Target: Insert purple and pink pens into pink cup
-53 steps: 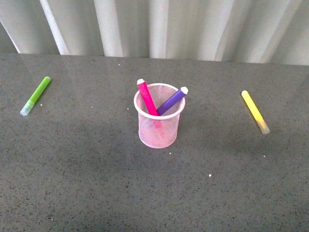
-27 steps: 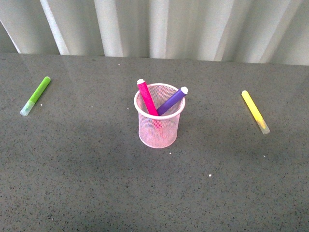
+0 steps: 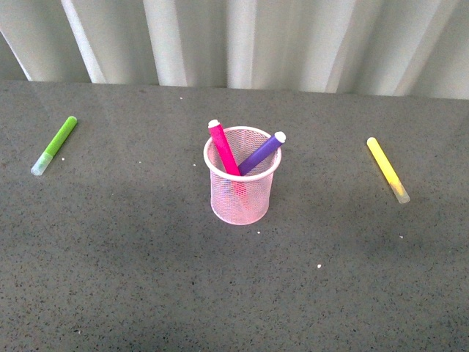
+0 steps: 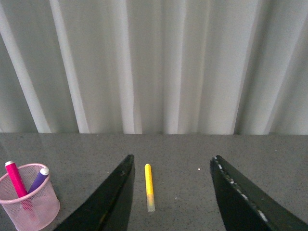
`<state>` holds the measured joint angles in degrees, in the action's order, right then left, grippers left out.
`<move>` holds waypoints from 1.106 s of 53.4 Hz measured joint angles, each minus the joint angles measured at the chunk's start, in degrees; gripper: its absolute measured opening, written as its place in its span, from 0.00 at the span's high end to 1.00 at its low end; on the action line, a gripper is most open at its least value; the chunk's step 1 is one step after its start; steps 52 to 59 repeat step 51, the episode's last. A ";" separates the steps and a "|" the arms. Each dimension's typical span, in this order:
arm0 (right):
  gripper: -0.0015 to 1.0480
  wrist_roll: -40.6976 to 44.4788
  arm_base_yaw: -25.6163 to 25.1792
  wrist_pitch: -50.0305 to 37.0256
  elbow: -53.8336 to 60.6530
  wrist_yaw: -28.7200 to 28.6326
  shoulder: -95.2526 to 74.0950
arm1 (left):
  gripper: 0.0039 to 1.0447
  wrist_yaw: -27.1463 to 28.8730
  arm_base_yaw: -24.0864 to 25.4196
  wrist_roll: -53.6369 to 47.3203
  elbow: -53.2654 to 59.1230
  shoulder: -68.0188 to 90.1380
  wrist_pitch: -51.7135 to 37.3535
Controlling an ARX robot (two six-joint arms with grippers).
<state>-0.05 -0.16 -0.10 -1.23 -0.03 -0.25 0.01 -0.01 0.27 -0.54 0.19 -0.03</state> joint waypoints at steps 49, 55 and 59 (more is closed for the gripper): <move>0.07 -0.07 0.00 0.00 0.00 0.02 0.00 | 0.06 0.00 0.00 0.00 0.00 0.00 0.00; 0.07 -0.07 0.00 0.02 0.00 0.02 0.00 | 0.06 0.00 0.00 0.00 0.00 0.00 0.00; 0.07 -0.07 0.00 0.02 0.00 0.02 0.00 | 0.06 0.00 0.00 0.00 0.00 0.00 0.00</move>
